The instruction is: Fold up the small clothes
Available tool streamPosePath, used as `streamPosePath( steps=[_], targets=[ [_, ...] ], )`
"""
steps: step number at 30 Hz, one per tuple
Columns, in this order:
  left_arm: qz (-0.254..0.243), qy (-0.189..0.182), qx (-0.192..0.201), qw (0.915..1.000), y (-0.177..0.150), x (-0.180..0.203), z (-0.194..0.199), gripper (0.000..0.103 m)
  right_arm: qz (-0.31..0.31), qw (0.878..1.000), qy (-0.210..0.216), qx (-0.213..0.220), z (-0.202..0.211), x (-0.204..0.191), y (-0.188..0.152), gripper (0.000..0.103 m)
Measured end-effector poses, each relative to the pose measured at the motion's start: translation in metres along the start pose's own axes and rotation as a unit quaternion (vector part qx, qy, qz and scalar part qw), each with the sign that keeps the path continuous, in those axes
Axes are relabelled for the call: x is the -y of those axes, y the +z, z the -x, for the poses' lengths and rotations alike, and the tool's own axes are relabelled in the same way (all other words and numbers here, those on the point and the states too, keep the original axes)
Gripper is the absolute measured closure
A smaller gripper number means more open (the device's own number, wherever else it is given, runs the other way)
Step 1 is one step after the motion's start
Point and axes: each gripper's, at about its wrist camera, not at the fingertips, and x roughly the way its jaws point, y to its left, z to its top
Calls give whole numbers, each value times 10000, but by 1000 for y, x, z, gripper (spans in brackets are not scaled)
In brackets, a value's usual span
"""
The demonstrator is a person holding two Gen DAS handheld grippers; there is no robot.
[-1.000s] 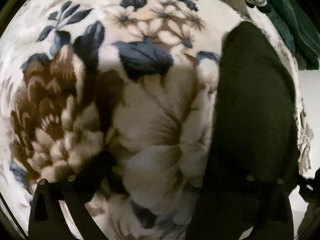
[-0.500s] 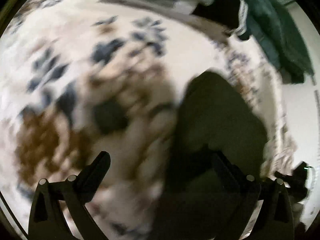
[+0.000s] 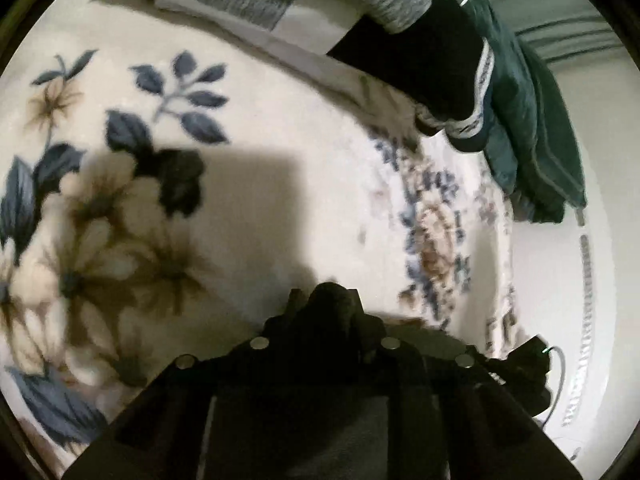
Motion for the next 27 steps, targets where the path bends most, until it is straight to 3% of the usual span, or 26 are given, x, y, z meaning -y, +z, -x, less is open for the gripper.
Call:
streamPosePath(
  steps=[3, 5, 7, 9, 13, 16, 19, 24, 26, 27],
  targets=[
    [82, -104, -71, 9999, 0, -3, 3, 85, 255, 9995, -163, -85, 4, -6, 2, 96],
    [211, -271, -212, 9992, 3, -7, 6, 79, 105, 9993, -202, -285, 12, -1, 4, 82],
    [361, -332, -326, 9983, 2, -11, 14, 64, -40, 9983, -151, -563, 21, 8, 0, 42],
    [392, -581, -291, 9971, -6, -16, 30, 32, -82, 9958, 162, -895, 33, 23, -15, 33],
    [453, -904, -628, 9929, -40, -32, 38, 32, -128, 9787, 486, -1991, 10, 55, -54, 33],
    [490, -1013, -966, 9890, -65, -40, 27, 32, -299, 9752, 908, -1995, -1, 64, -65, 31],
    [275, -1032, -946, 9898, -72, -32, 20, 25, -347, 9657, 1413, -2149, -21, 55, -71, 31],
    [111, -1066, -982, 9894, -68, -19, 10, 22, 139, 9544, 1446, -2608, -60, 17, -85, 31],
    [-39, -1017, -884, 9909, -71, -13, 11, 22, 229, 9562, 1430, -2543, -63, 7, -86, 43],
    [-128, -950, -817, 9920, -73, -8, 12, 37, 252, 9595, 1273, -2500, -63, 5, -87, 67]
  ],
)
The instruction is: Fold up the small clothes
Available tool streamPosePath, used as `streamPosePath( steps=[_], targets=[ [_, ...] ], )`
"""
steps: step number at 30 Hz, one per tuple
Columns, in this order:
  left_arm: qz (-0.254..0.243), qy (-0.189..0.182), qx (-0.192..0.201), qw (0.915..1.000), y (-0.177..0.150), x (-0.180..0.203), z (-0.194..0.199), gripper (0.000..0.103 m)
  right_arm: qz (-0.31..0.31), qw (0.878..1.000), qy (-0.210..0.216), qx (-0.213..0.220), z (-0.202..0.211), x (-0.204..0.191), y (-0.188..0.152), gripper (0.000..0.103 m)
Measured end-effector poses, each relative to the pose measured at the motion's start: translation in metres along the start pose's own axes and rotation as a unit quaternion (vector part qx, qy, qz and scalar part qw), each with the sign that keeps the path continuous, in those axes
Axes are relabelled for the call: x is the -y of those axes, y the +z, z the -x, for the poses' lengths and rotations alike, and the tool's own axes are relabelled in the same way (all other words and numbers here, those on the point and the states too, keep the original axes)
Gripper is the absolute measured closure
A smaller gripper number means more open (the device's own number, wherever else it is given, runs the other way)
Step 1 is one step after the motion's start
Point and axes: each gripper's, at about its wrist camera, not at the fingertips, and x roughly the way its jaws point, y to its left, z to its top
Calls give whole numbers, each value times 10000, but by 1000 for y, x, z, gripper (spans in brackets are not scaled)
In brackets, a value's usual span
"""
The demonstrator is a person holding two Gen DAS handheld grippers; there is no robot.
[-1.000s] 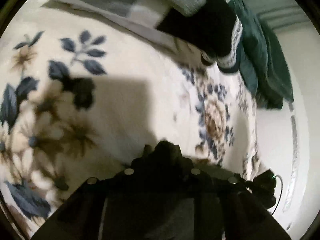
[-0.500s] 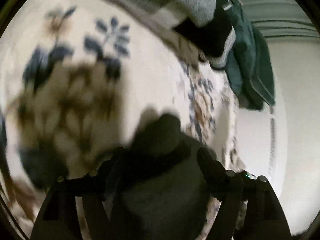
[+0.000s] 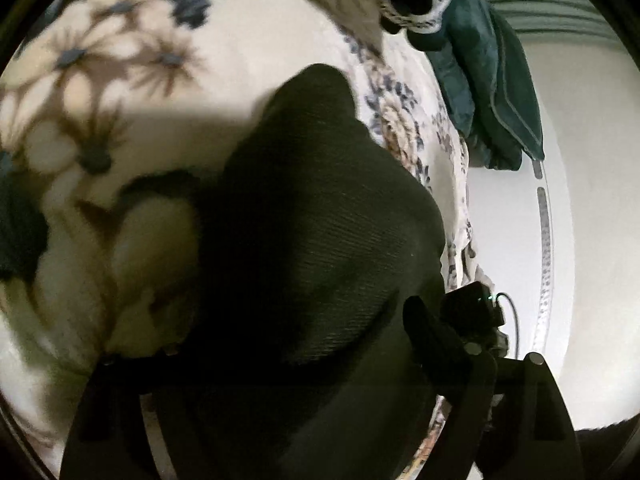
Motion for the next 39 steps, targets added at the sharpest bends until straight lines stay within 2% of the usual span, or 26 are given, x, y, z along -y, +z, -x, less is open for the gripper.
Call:
streamPosePath(
  steps=[2, 3, 8, 13, 17, 20, 24, 26, 29, 31, 33, 36, 37, 39],
  targets=[
    [-88, 96, 103, 9999, -3, 2, 6, 69, -18, 9998, -124, 127, 1, -4, -4, 74],
    [-95, 78, 172, 9998, -5, 3, 11, 73, 47, 9996, -192, 177, 3, -10, -7, 76],
    [-102, 70, 298, 9995, -5, 18, 32, 78, 249, 9983, -348, 390, 12, -54, -20, 79],
    [-181, -47, 589, 9981, 18, 36, 83, 79, 683, 9956, -401, 499, 13, -136, -25, 80],
    [-387, -36, 886, 9953, 64, 63, 132, 79, 1040, 9921, -369, 592, 11, -205, -13, 80],
    [-567, 50, 1125, 9920, 117, 82, 165, 78, 1322, 9879, -336, 741, 8, -269, 25, 80],
    [-769, 210, 1408, 9868, 198, 92, 190, 78, 1532, 9837, -314, 884, -6, -328, 91, 80],
    [-819, 330, 1503, 9847, 236, 86, 194, 78, 1586, 9824, -357, 921, -16, -345, 120, 80],
    [-889, 616, 1509, 9826, 290, 72, 187, 77, 1603, 9808, -550, 960, -34, -360, 182, 80],
    [-863, 906, 1405, 9821, 320, 55, 176, 75, 1521, 9811, -703, 969, -47, -360, 209, 80],
    [-708, 1111, 1145, 9847, 338, 33, 162, 74, 1375, 9794, -1070, 1017, -56, -354, 233, 79],
    [-508, 1410, 894, 9847, 350, 10, 147, 60, 1096, 9758, -1474, 1185, -55, -350, 243, 66],
    [-558, 1472, 938, 9831, 348, 8, 148, 58, 1091, 9733, -1586, 1252, -52, -353, 243, 57],
    [-698, 1568, 1058, 9795, 343, 10, 154, 49, 1273, 9595, -2046, 1459, -39, -360, 230, 49]
  ],
)
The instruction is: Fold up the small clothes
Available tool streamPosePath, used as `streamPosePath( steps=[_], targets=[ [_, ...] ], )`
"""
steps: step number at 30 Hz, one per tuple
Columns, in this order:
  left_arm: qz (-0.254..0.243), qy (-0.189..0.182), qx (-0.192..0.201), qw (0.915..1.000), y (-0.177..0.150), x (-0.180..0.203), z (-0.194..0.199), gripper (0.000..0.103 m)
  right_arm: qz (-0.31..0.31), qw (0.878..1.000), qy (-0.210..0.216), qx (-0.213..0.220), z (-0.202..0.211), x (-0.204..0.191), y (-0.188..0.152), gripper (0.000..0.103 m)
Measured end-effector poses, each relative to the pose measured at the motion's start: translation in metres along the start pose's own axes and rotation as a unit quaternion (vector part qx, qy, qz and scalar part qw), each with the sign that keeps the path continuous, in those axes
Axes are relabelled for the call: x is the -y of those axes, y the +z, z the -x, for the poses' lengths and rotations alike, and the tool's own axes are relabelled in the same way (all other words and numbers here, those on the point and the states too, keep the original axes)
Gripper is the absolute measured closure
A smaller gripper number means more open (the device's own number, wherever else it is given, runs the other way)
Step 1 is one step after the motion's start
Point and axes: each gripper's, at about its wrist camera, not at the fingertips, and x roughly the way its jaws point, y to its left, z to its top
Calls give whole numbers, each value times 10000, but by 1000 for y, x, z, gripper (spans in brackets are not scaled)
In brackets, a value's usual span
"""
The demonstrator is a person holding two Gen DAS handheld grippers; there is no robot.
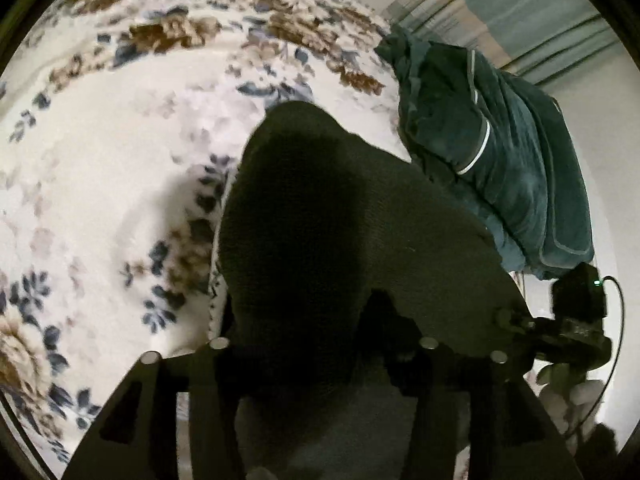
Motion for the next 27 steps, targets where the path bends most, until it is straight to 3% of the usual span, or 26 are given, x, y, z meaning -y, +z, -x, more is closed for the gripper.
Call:
streamPosePath(
  steps=[1, 2, 3, 5, 7, 11, 14, 20, 27],
  targets=[
    [-77, 152, 93, 9998, -2, 1, 4, 41, 130, 9993, -348, 71, 7, -10, -3, 46],
    [-187, 356, 263, 9988, -5, 1, 11, 16, 271, 9972, -677, 153, 9, -11, -7, 42],
    [-217, 427, 369, 9982, -3, 1, 16, 0, 469, 9928, -1071, 246, 15, -12, -16, 36],
    [-259, 601, 512, 9965, -7, 2, 24, 0, 788, 9806, -1763, 341, 14, -16, -30, 35],
    [-384, 928, 607, 9931, -14, 5, 26, 0, 1069, 9638, -2426, 286, 8, -13, -59, 23],
    [-586, 1418, 674, 9859, -39, 18, 29, 0, 1089, 9446, -3087, 214, -13, -1, -87, 20],
    [-672, 1744, 739, 9796, -62, 35, 35, 0, 1039, 9257, -3569, 694, 0, -15, -101, 2],
    [-809, 2084, 1031, 9692, -101, 78, 79, 0, 1202, 9026, -3857, 1486, 60, -62, -145, 0],
    [-1040, 2159, 1325, 9618, -140, 134, 160, 0, 1239, 8974, -3791, 1885, 150, -127, -221, 0]
  ],
)
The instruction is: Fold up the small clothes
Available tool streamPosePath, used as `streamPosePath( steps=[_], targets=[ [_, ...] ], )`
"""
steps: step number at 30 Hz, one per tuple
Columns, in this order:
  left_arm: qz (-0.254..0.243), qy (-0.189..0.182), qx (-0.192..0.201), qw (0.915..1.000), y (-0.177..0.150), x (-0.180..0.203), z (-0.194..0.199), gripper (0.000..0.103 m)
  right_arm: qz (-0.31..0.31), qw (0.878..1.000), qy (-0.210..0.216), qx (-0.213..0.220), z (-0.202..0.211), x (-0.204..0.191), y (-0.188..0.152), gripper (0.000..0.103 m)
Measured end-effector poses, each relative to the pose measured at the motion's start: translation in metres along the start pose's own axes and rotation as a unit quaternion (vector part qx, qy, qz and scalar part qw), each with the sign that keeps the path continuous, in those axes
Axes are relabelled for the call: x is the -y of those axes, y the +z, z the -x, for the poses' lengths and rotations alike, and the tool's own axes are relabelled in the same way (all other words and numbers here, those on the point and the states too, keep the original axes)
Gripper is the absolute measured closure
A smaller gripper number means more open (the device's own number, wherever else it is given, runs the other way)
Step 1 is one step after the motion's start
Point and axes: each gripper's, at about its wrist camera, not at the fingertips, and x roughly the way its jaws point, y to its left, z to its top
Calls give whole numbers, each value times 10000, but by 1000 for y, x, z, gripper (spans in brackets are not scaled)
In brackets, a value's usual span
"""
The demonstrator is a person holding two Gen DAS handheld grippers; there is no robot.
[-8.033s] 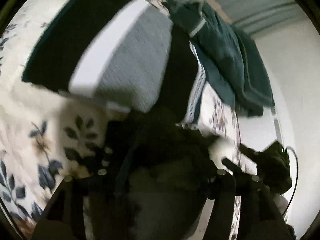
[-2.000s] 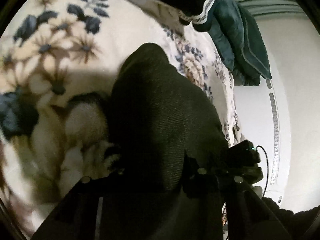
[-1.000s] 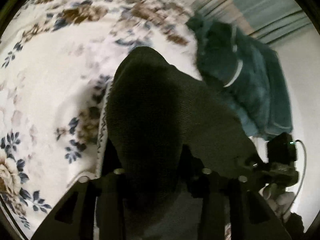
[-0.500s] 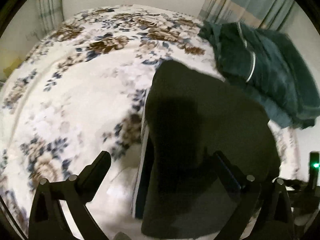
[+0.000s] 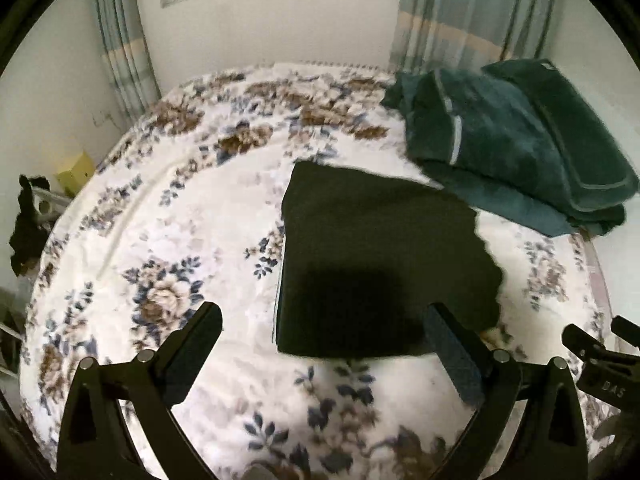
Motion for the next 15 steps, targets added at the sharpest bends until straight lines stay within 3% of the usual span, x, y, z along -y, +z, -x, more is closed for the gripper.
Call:
streamPosePath(
  steps=[15],
  targets=[
    [-153, 58, 755, 9970, -24, 10, 219, 0, 24, 9921, -76, 1253, 283, 35, -67, 0]
  ],
)
